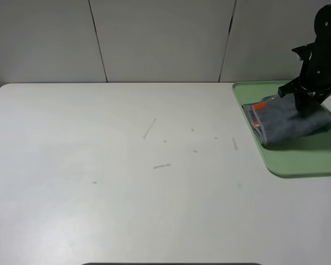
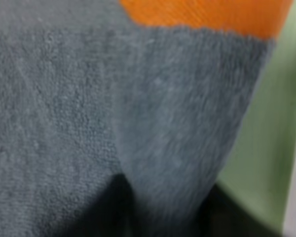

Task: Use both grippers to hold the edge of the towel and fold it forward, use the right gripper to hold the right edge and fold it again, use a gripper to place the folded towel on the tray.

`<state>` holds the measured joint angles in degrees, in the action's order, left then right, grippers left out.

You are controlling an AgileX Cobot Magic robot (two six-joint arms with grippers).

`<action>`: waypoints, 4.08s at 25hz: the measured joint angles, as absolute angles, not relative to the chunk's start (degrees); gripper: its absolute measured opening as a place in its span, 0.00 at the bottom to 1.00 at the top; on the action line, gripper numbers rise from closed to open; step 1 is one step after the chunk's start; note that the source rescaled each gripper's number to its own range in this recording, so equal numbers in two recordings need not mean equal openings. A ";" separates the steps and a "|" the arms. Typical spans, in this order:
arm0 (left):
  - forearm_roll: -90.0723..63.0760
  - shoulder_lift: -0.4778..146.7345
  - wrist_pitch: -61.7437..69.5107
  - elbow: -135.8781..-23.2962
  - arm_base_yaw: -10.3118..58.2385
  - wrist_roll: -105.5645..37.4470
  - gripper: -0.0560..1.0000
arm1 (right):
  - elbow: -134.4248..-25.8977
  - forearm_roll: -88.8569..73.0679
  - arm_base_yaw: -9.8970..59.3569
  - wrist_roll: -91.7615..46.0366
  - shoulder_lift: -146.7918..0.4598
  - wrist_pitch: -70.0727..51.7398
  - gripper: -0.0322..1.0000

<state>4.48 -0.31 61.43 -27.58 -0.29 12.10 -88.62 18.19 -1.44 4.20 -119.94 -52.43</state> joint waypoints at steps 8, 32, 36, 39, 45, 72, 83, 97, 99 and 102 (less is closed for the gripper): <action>4.48 -0.31 61.43 -27.58 -0.29 12.10 0.98 | -88.62 18.54 -1.44 5.82 -119.94 -51.93 1.00; 4.48 -0.31 61.43 -27.58 -0.29 12.10 0.98 | -83.87 0.00 -1.44 5.39 -100.00 -69.24 1.00; 4.48 -0.31 61.43 -27.58 -0.29 12.10 0.98 | -76.98 0.00 -1.44 5.39 -93.04 -69.31 1.00; 4.48 -0.31 61.43 -27.58 -0.29 12.10 0.98 | -71.07 -0.55 -1.44 5.39 -87.80 -69.33 1.00; 4.48 -0.31 61.43 -27.58 -0.29 12.10 0.98 | -59.09 -1.04 -1.44 5.39 -74.45 -69.43 1.00; 4.48 -0.31 61.43 -27.58 -0.29 12.10 0.98 | -40.15 0.58 -1.26 5.88 -4.59 -67.39 1.00; 4.54 -0.31 61.43 -27.58 -0.29 12.10 0.98 | -30.57 4.23 -3.23 5.33 0.42 -58.89 1.00; 4.54 -0.31 61.43 -27.58 -0.29 12.10 0.98 | -28.31 -0.77 -4.60 0.00 0.42 -59.05 1.00; 4.54 -0.31 61.43 -27.58 -0.29 12.10 0.98 | -28.31 -0.77 -4.60 0.00 0.42 -59.05 1.00; 4.54 -0.31 61.43 -27.58 -0.29 12.10 0.98 | -28.31 -0.77 -4.60 0.00 0.42 -59.05 1.00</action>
<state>4.54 -0.31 61.43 -27.58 -0.29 12.10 -28.31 -0.77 -4.60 0.00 0.42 -59.05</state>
